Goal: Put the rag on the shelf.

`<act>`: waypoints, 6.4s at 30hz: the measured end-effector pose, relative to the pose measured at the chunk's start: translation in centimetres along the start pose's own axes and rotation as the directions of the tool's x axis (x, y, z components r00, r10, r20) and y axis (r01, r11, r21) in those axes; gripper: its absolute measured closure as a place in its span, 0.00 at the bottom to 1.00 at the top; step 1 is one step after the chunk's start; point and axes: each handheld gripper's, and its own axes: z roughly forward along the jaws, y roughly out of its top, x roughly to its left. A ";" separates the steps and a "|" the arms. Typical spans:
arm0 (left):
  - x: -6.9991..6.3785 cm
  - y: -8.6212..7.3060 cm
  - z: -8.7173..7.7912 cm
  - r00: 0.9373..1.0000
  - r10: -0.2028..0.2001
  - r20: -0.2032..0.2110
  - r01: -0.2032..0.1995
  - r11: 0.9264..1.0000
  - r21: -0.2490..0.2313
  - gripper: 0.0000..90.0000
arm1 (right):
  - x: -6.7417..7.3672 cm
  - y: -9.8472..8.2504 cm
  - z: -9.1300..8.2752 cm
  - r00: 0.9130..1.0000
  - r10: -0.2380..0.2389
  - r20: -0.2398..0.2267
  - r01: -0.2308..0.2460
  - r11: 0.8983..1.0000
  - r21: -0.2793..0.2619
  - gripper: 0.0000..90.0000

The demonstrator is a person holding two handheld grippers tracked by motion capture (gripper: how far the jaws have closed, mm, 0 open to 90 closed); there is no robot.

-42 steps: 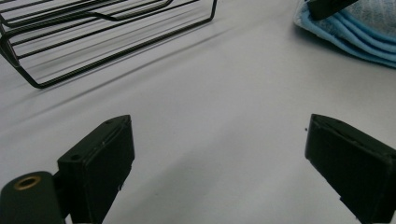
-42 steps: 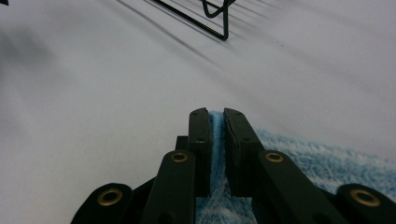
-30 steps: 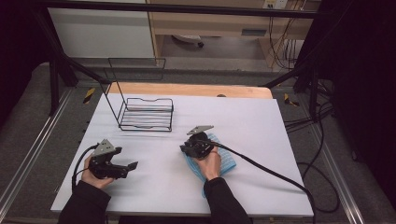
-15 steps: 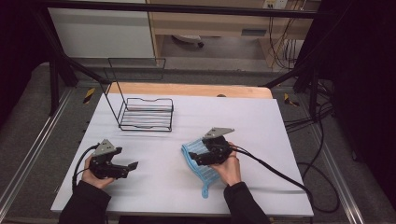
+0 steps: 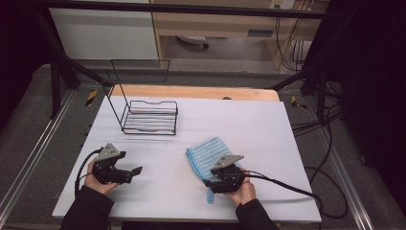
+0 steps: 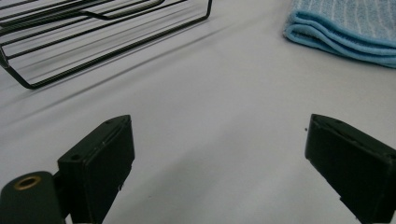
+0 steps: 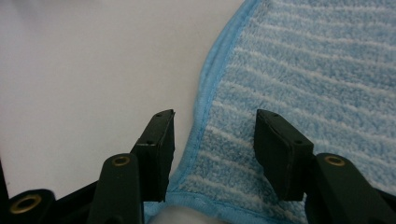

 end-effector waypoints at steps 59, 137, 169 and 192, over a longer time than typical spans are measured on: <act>-0.1 0.0 -0.1 1.000 0.009 0.000 -0.009 1.000 0.002 0.09 | 2.0 -1.4 0.6 0.977 -0.130 0.169 0.127 0.992 0.025 0.67; -10.5 2.3 6.6 0.980 -0.132 0.148 0.102 0.975 0.197 0.80 | -1.5 -2.4 -0.5 0.958 0.285 -0.030 -0.287 0.956 -0.066 0.91; -7.6 7.0 5.1 0.993 -0.081 0.086 0.077 0.996 0.042 0.28 | -4.1 -1.6 -4.3 0.990 0.139 0.005 -0.133 0.962 -0.240 0.20; -4.7 8.5 12.4 0.978 -0.211 -0.002 0.208 0.964 0.164 0.53 | -4.9 -3.0 -4.0 0.986 0.168 0.006 -0.163 0.963 -0.213 0.16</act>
